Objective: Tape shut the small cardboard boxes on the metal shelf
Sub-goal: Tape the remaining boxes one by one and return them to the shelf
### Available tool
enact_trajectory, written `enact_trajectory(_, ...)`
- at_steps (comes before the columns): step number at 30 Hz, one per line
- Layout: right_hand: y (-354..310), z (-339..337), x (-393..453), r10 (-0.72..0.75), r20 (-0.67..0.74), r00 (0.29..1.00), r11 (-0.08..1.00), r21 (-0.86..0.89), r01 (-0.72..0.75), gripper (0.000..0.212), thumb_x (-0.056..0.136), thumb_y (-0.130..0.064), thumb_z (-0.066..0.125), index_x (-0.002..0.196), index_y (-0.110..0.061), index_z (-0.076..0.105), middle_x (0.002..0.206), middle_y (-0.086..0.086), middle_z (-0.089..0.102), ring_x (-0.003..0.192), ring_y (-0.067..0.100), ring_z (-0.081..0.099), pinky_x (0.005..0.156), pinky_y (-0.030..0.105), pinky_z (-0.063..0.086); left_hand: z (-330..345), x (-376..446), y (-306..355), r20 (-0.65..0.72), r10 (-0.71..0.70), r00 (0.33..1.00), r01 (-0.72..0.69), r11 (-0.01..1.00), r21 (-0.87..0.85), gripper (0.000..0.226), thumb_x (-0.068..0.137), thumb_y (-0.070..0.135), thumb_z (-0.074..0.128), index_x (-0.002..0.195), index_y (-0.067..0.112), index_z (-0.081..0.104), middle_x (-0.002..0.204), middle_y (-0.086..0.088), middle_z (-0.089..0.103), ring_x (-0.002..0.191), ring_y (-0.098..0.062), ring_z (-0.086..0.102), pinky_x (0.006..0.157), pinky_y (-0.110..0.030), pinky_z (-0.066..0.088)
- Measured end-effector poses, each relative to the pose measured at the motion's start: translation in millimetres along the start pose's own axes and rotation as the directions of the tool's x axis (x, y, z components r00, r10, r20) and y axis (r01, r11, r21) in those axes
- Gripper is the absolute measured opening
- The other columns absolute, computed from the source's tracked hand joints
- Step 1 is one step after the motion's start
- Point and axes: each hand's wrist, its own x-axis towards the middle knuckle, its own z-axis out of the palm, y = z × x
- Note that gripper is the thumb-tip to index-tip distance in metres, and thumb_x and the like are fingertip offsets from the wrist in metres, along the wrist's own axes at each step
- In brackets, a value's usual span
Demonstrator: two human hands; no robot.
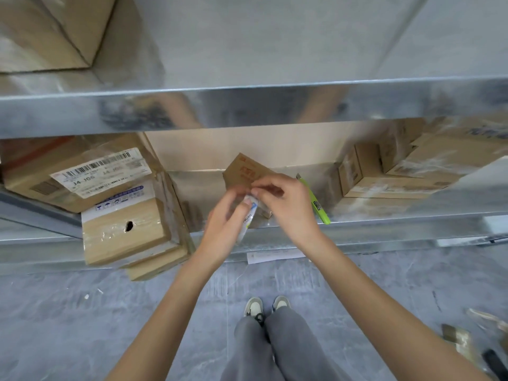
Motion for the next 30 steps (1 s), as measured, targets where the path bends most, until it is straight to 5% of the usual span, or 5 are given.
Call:
enact_trajectory(4,-6,0,-3,0.018,0.024,1.000,1.000,-0.024,-0.018,0.010,0.082,0.002,0.066,0.078,-0.006,0.071,0.079,0.005,0.069,0.077,0.023,0.063,0.073,0.032,0.048,0,-3,1,-0.011,0.048,0.999,-0.048,0.999,0.004,0.016,0.087,0.030,0.048,0.100,0.032,0.058,0.092,0.028,0.062,0.083,0.007,0.057,0.073,-0.007,0.041)
enact_trajectory(15,-8,-3,-25,-0.138,-0.101,0.985,0.984,-0.126,0.125,0.010,0.082,0.003,0.064,0.079,-0.006,0.066,0.081,0.004,0.066,0.079,0.022,0.060,0.077,0.030,0.047,6,-6,3,-0.031,-0.022,0.999,0.021,0.999,-0.025,0.023,0.080,0.050,0.055,0.102,0.046,0.050,0.107,0.008,0.061,0.103,-0.014,0.058,0.089,-0.038,0.049)
enact_trajectory(18,-8,0,-34,-0.235,-0.114,0.965,0.959,-0.187,0.212,0.011,0.083,0.002,0.064,0.078,-0.007,0.065,0.081,0.002,0.064,0.079,0.016,0.058,0.075,0.023,0.045,7,-6,-3,-0.055,-0.075,0.996,0.075,0.997,-0.002,0.025,0.086,0.043,0.057,0.104,0.030,0.047,0.109,-0.001,0.059,0.102,-0.021,0.057,0.087,-0.042,0.050)
enact_trajectory(24,-1,2,-33,-0.051,-0.153,0.987,0.998,-0.046,0.044,0.010,0.087,-0.001,0.065,0.087,-0.008,0.072,0.087,0.000,0.071,0.082,0.016,0.062,0.076,0.027,0.049,6,-11,-15,-0.089,-0.029,0.996,0.042,0.989,0.140,0.015,0.097,0.013,0.055,0.089,0.013,0.068,0.102,-0.007,0.063,0.102,-0.011,0.052,0.087,-0.022,0.037)
enact_trajectory(30,6,5,-35,-0.034,-0.192,0.981,0.998,-0.053,0.024,0.013,0.086,-0.004,0.067,0.093,-0.014,0.073,0.085,-0.003,0.070,0.076,0.005,0.061,0.073,0.013,0.045,14,-11,-1,-0.185,-0.185,0.965,0.169,0.981,-0.101,0.019,0.096,0.013,0.058,0.082,0.017,0.071,0.073,0.013,0.071,0.069,0.006,0.060,0.064,-0.013,0.044)
